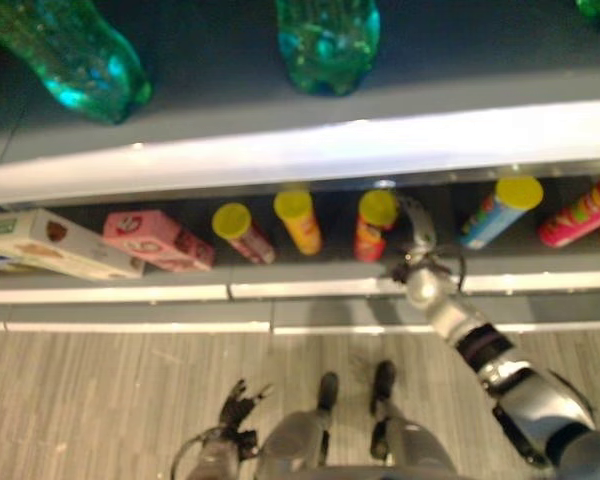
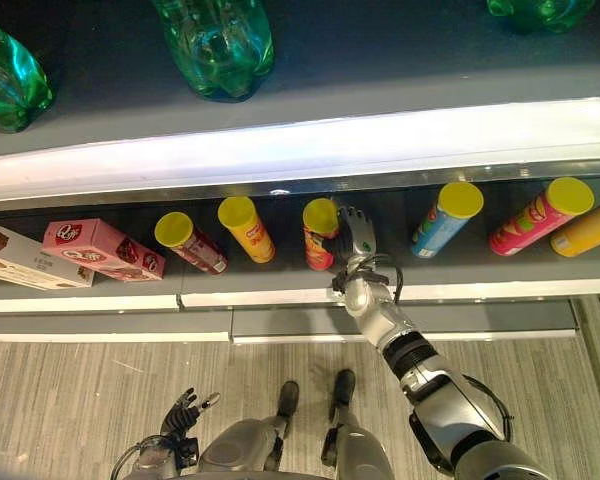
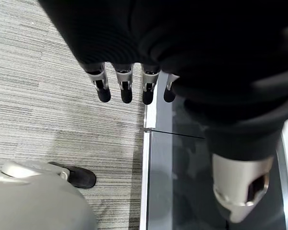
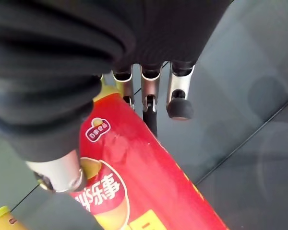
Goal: Put the goods on the table back onto the shelves and tidy them up.
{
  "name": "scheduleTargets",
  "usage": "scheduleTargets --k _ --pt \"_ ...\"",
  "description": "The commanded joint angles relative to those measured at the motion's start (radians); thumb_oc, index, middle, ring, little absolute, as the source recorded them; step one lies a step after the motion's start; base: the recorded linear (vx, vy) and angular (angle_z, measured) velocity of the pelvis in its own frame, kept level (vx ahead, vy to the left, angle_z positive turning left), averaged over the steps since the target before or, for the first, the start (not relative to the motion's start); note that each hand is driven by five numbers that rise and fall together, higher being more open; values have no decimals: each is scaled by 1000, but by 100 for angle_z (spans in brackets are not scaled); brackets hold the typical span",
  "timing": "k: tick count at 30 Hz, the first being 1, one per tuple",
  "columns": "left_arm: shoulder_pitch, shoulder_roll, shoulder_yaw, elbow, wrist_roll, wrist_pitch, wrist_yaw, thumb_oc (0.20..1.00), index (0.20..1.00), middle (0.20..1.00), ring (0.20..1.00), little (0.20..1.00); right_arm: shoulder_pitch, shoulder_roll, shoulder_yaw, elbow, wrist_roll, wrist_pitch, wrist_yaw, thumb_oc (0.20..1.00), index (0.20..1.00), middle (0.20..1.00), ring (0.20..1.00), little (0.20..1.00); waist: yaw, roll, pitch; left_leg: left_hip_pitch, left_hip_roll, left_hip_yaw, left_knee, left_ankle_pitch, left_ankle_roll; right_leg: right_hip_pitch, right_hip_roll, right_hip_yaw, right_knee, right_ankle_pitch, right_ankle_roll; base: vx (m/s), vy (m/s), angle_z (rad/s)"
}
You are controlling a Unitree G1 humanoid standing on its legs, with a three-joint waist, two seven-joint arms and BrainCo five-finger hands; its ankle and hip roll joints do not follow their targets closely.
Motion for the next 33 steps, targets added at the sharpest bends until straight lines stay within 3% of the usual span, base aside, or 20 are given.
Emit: scheduleTargets --k 1,14,32,33 --pt "-32 29 -76 40 18 -21 9 1000 1000 1000 1000 1000 -94 25 17 24 -7 -41 -42 200 200 200 200 200 29 -29 -42 -37 18 -4 -22 -4 -19 61 -58 56 2 -102 106 0 0 0" --pt "-36 24 -67 55 17 -11 -7 1000 1000 1000 1000 1000 -88 -15 22 14 -27 -36 -16 200 200 200 200 200 17 -46 -46 -29 19 -3 -22 -14 -22 70 -56 54 2 -111 104 12 -6 5" --pt "-20 23 -50 48 0 -9 -15 1000 1000 1000 1000 1000 -53 -26 25 43 14 -45 6 200 200 200 200 200 1 -45 -47 -15 23 9 -22 -24 -26 78 -53 61 2 -117 104 0 0 0" --pt "-19 23 -49 51 -2 -8 -16 1000 1000 1000 1000 1000 -51 -24 27 43 21 -47 11 244 244 244 244 244 1 -45 -47 -15 24 10 -22 -24 -26 79 -53 61 2 -118 104 0 0 0"
